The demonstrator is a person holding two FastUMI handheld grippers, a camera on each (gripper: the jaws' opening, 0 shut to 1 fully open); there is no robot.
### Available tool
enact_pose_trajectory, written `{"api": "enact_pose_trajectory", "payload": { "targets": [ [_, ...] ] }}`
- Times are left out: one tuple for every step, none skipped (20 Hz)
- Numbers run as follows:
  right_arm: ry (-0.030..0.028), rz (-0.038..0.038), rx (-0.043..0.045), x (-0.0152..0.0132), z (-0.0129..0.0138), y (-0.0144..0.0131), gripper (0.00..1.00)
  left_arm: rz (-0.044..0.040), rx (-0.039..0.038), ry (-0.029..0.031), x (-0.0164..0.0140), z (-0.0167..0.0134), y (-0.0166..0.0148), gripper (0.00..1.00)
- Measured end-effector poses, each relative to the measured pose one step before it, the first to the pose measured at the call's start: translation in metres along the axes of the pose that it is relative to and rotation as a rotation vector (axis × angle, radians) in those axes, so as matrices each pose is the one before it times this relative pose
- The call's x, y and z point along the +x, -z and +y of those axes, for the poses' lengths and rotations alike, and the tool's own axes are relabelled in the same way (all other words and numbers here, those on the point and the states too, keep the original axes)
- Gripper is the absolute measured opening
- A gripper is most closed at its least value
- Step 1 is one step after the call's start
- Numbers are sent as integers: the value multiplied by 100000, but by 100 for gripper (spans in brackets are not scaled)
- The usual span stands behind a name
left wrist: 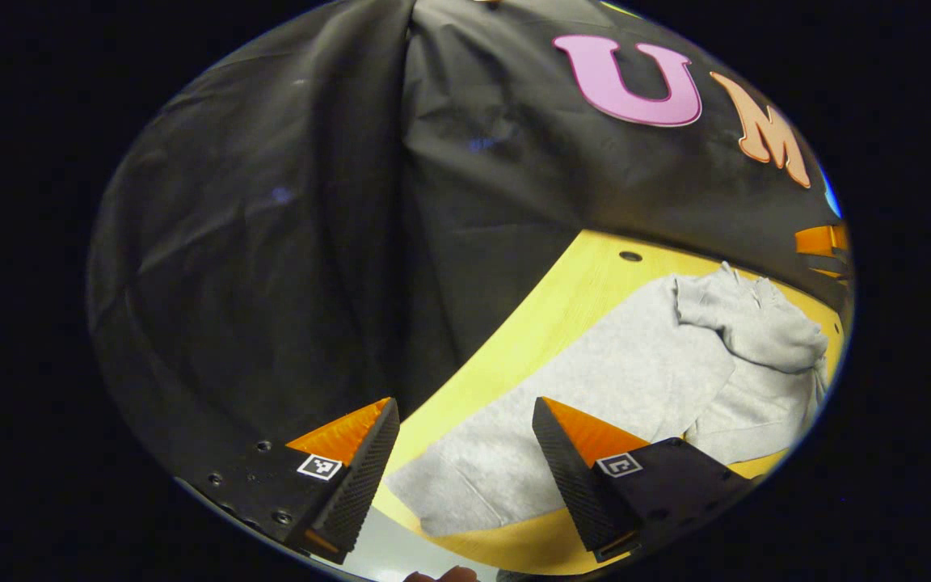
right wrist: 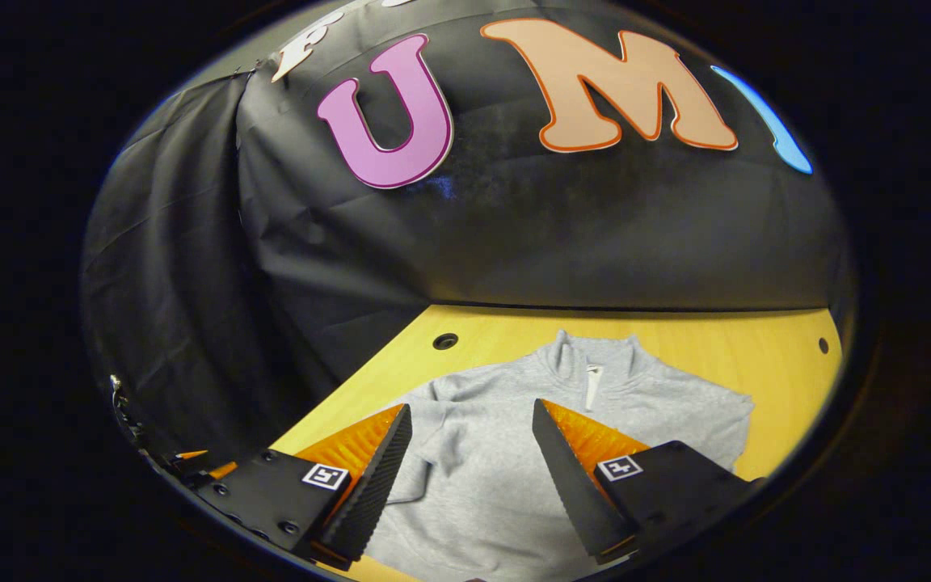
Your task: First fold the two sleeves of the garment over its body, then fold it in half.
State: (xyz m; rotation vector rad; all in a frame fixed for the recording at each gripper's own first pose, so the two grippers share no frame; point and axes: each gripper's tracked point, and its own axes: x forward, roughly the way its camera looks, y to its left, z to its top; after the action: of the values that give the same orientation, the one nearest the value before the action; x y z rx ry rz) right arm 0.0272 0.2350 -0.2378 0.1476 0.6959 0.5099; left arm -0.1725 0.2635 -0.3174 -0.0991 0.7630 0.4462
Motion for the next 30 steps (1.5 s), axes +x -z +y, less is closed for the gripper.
{"api": "enact_pose_trajectory", "payload": {
  "targets": [
    [1392, -280, -1659, -675, -743, 33, 96, 1464, 146, -554, 154, 234, 749, 98],
    [1188, 203, -1607, -525, -658, 399, 96, 1506, 208, -443, 200, 236, 969, 98],
    [1111, 361, -1241, -496, -643, 345, 95, 1918, -129, -410, 210, 226, 680, 98],
    [1038, 516, -944, -292, -542, 379, 96, 1117, -741, -409, 152, 208, 427, 98],
    [1302, 387, -613, -265, -597, 229, 96, 1330, -783, -522, 243, 314, 413, 98],
    [1118, 84, -249, -217, -481, 111, 96, 1191, -780, -756, 232, -41, 367, 98],
    [762, -197, 15, -261, -364, -118, 96, 1635, -484, -927, 319, 170, 359, 98],
    [585, -199, 115, -115, -260, 145, 96, 1818, -543, -591, 364, 38, 552, 98],
    [423, -235, -83, -153, -242, -164, 96, 2148, -473, -466, 544, 100, 720, 98],
    [160, -573, -163, -145, -161, -101, 96, 2261, -339, -328, 331, 145, 749, 98],
    [92, -674, -184, -150, -156, -241, 96, 2177, -994, 166, 42, 57, 529, 98],
    [164, -402, -165, -61, -173, -38, 96, -2900, -1365, 84, 124, -17, -568, 98],
    [46, -39, -7, -46, -115, -68, 96, 750, -605, 141, 236, -196, 25, 98],
    [378, 329, -65, -49, -196, 114, 96, 1669, -549, 457, -323, -66, 414, 96],
    [210, 374, -163, 41, -136, 94, 96, -1820, -682, 715, 159, -24, -425, 96],
    [263, 313, -293, 12, -101, 114, 96, 1769, -465, 642, -95, 2, 352, 94],
    [90, -5, -330, -94, -67, -42, 96, 73, -358, 261, -226, -26, -134, 88],
    [-115, -15, -315, 86, -46, 87, 96, 381, 24, 520, 100, -220, -68, 83],
    [-156, -60, -317, -58, 75, -34, 96, 1207, 541, 547, -319, -157, 128, 76],
    [-255, 96, -276, -59, 10, -18, 96, -715, 923, 731, 44, -303, -142, 64],
    [-82, 181, -271, 22, 10, 76, 96, 557, 794, 375, 138, -284, 31, 51],
    [-5, 222, -301, -18, -14, 89, 96, -98, 572, -123, 52, 66, -155, 42],
    [107, -65, -67, -58, -42, 50, 96, -146, 377, 368, 33, -141, -248, 32],
    [97, -297, 30, -8, -25, -22, 96, 485, 592, 180, -12, -82, 27, 28],
    [223, -143, -99, -139, -107, -12, 96, 481, 187, 640, -85, -52, -185, 15],
    [265, -44, -216, -278, -144, 204, 96, 746, -1188, 259, -5, -164, -198, 10],
    [426, 59, -297, -148, -168, 78, 96, 866, -1793, 386, 26, -134, -203, 4],
    [522, -117, -305, -239, -201, 7, 96, 684, -1276, 339, 65, -147, -324, 2],
    [522, -239, -252, -290, -242, 54, 96, 184, -653, 41, -482, 189, -212, 1],
    [512, -292, 10, -259, -247, 36, 96, -1194, -48, 290, -264, -64, -741, 1]
  ]
}}
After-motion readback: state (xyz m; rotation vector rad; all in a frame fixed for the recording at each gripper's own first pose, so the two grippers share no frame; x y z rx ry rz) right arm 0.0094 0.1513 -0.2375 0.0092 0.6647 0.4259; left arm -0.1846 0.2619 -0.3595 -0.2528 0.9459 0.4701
